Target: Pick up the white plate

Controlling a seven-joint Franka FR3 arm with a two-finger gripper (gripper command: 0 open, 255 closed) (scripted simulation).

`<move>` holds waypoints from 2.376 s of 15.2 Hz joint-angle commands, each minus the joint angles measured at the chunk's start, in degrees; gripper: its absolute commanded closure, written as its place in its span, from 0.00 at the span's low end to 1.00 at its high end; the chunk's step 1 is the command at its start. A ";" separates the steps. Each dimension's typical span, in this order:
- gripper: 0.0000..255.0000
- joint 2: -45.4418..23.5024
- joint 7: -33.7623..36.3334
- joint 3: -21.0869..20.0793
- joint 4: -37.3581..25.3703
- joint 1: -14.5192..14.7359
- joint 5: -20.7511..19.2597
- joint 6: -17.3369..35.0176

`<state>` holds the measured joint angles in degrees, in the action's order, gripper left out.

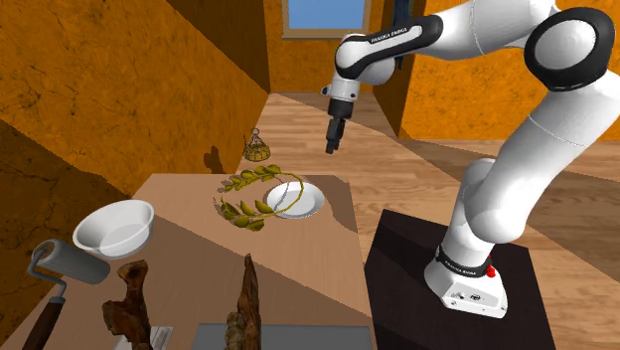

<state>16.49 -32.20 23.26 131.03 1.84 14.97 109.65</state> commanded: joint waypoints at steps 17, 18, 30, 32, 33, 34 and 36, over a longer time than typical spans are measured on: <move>0.00 -46.39 -26.09 2.39 -29.47 -8.46 32.02 -8.96; 0.00 -46.86 -26.46 2.26 -29.40 -8.53 32.27 -8.58; 1.00 -48.91 -28.11 1.69 -28.97 -8.80 33.41 -6.88; 1.00 -48.90 -28.12 1.69 -28.95 -8.80 33.41 -6.87; 1.00 -48.90 -28.12 1.69 -28.94 -8.80 33.41 -6.86; 1.00 -49.12 -28.09 1.66 -29.23 -8.87 33.46 -6.94; 1.00 -48.11 -27.39 1.94 -29.26 -8.70 32.94 -7.64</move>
<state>-31.99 -59.87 25.09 101.79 -6.93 48.10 102.23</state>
